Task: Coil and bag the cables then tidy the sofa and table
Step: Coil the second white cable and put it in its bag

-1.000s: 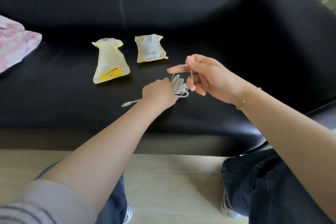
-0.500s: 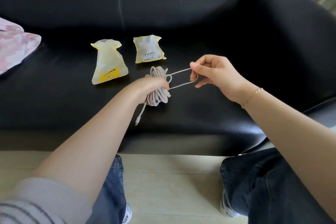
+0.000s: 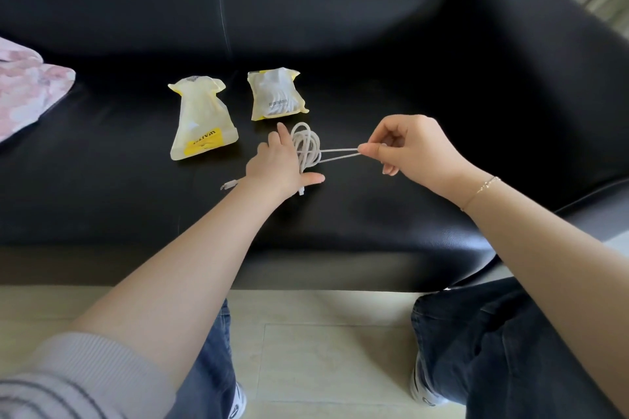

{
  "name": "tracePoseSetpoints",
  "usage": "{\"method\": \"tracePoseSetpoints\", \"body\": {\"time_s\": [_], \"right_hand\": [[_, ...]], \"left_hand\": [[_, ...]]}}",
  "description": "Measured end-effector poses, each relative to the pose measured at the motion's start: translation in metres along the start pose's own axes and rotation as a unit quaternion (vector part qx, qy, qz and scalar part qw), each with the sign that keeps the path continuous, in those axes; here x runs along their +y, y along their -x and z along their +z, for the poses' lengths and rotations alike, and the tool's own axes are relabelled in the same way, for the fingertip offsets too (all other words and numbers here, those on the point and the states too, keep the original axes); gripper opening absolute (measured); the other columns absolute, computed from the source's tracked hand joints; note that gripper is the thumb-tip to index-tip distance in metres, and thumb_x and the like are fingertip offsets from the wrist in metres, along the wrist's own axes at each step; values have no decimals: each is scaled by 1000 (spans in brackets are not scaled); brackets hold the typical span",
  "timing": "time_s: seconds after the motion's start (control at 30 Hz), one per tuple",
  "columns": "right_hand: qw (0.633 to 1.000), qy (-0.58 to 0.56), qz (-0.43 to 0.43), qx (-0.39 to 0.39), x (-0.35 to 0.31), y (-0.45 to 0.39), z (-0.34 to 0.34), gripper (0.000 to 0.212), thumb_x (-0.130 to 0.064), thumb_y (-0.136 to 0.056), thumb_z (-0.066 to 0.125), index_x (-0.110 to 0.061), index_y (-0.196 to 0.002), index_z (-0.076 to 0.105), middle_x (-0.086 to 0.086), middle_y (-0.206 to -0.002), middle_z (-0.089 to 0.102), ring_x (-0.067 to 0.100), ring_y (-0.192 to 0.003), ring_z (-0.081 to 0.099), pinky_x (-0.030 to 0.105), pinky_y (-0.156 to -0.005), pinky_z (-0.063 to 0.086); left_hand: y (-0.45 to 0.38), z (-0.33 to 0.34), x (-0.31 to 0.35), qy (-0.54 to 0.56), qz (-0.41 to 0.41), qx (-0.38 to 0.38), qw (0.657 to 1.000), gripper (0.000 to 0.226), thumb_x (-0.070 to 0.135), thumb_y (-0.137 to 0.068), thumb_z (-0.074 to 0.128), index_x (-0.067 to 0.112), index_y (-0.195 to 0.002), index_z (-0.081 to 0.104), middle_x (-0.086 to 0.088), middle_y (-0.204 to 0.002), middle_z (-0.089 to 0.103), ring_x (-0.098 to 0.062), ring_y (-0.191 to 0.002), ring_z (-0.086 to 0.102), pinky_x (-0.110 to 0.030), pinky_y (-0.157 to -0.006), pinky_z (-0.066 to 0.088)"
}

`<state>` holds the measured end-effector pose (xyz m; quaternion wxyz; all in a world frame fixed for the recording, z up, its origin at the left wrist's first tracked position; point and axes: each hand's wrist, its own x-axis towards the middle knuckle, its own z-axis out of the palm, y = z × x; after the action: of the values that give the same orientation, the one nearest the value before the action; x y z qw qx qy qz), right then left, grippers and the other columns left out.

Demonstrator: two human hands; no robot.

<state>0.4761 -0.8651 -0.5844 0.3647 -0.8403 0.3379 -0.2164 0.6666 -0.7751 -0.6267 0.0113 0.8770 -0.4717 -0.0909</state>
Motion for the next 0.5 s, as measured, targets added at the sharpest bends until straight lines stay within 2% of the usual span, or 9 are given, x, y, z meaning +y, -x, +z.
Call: {"method": "tracePoseSetpoints", "body": {"time_s": [0.1, 0.23, 0.3, 0.37, 0.43, 0.5], "right_hand": [[1000, 16, -8, -22, -3, 11, -4, 14, -23, -84, 75, -14, -77, 67, -6, -59, 64, 8, -53, 64, 23, -53, 54], [998, 22, -3, -55, -1, 25, -5, 5, -13, -88, 69, -13, -84, 71, -4, -66, 68, 8, -61, 67, 30, -66, 59], [997, 45, -2, -64, 1, 31, -6, 8, -9, -90, 65, -14, -91, 72, -6, -69, 69, 6, -65, 66, 28, -70, 57], [996, 63, 3, -58, 4, 36, -6, 15, -5, -91, 62, -14, -97, 73, -7, -72, 70, 4, -68, 66, 23, -75, 56], [998, 55, 18, -36, 6, 42, -6, 13, -5, -91, 63, -12, -96, 73, -5, -72, 70, 4, -66, 67, 21, -75, 56], [999, 44, 30, -8, 5, 48, -4, 7, -10, -90, 66, -13, -90, 72, -3, -71, 70, 7, -63, 68, 26, -73, 59]], "left_hand": [[3, 7, 8, -56, 4, 27, 998, 114, 71, -84, 51, 1, -154, -4, -14, -150, 28, -30, -132, 39, -41, -93, 47], [4, 16, 17, -92, -15, 67, 993, 102, 66, -91, 44, 0, -153, 0, -12, -146, 33, -27, -127, 43, -38, -86, 49], [4, 17, 18, -90, -22, 71, 993, 99, 63, -93, 46, 0, -153, 0, -12, -146, 34, -27, -127, 43, -38, -85, 48], [4, 16, 17, -76, -22, 72, 994, 96, 60, -94, 46, 1, -154, 0, -11, -147, 33, -27, -127, 42, -38, -85, 47], [5, 15, 17, -56, -20, 73, 996, 96, 60, -94, 47, 2, -154, -1, -10, -147, 33, -27, -127, 42, -38, -83, 46], [7, 12, 16, -34, -20, 69, 997, 100, 62, -91, 51, 4, -155, 1, -11, -148, 33, -29, -129, 41, -40, -88, 46]]}}
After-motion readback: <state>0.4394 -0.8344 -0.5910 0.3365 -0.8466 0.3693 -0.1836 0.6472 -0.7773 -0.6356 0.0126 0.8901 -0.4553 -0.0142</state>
